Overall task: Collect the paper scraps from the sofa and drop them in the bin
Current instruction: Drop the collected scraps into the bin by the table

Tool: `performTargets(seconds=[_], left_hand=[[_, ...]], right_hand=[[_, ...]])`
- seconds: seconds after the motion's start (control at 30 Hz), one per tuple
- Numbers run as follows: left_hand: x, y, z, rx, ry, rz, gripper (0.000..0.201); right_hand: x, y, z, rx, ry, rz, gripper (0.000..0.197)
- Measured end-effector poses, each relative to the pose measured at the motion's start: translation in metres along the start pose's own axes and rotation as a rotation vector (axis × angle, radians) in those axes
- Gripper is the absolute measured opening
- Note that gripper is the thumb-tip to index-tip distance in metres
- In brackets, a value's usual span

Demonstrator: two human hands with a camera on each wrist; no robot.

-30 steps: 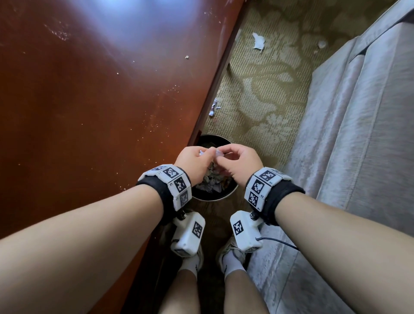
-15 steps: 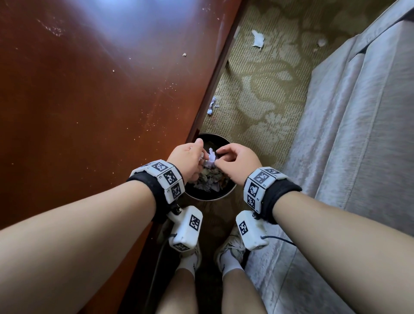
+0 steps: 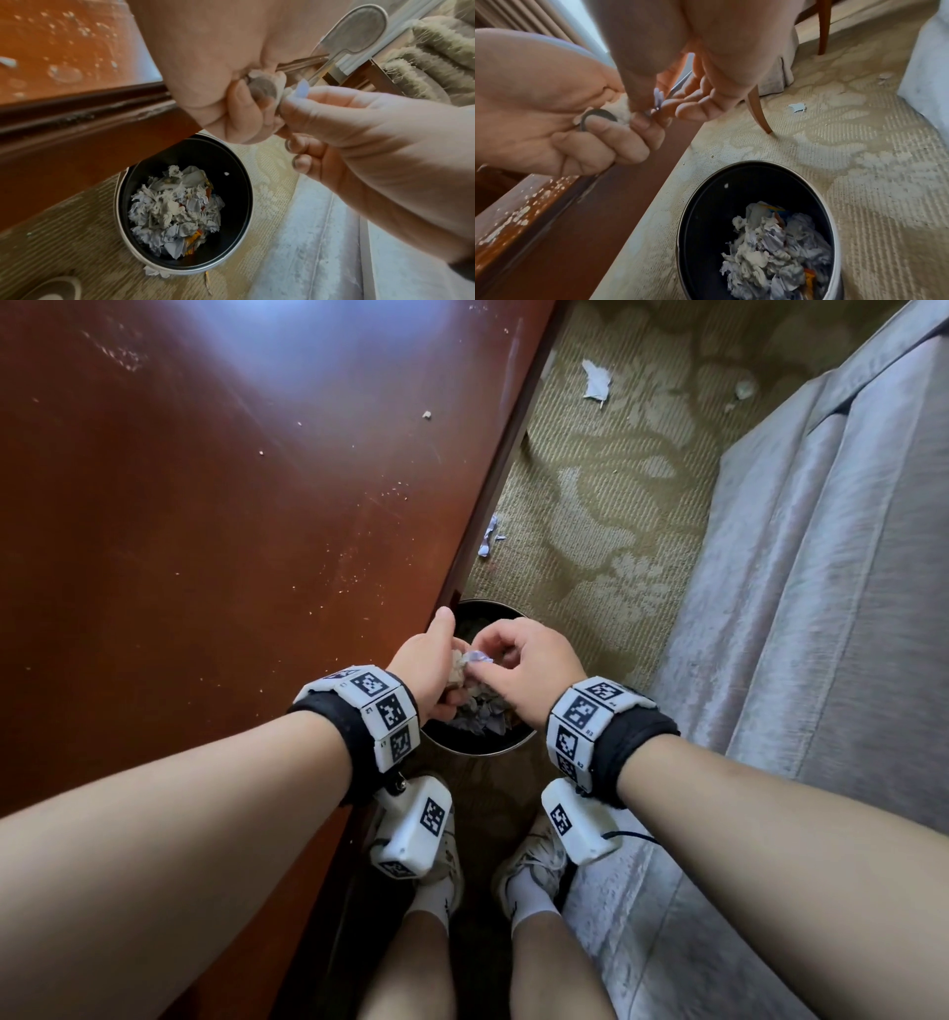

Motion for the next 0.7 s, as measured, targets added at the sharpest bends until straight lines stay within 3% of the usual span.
performTargets(seconds=[0.17,0.27,0.37,0.6,0.7], left_hand=[[-0.007,-0.002,-0.001,0.036,-0.118,-0.055,0.033],[-0.007,-0.003,-0.002,0.049,-0.096,-0.051,0.028],[-0.006,-0.005,-0.002,0.063,-0.073,-0.063,0.019],[-0.003,-0.004,0.002,0.043,-0.019,-0.014,0.054],[-0.007,-0.005,0.003,0.058,-0.088,-0.054,0.045]], right_hand=[[0.011,0.017,-0.001,-0.088,0.094,0.032,0.01],[0.009,0.018,-0.004,-0.077,0.062,0.009,0.005],[0.005,0.012,-0.007,-0.071,0.037,0.03,0.012],[-0.004,-0.001,-0.002,-0.013,-0.018,0.009,0.019],[-0.001,-0.005,0.001,0.033,-0.066,-0.059,0.01]])
Point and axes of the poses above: each hand's wrist, its own z-axis towards the middle knuckle, its own x-axis out of the back of the hand, y = z × x, the point moved 10 cm from there along z, towards the middle knuckle, and after that the axes turned 15 degrees about x, right-handed, at the moved point
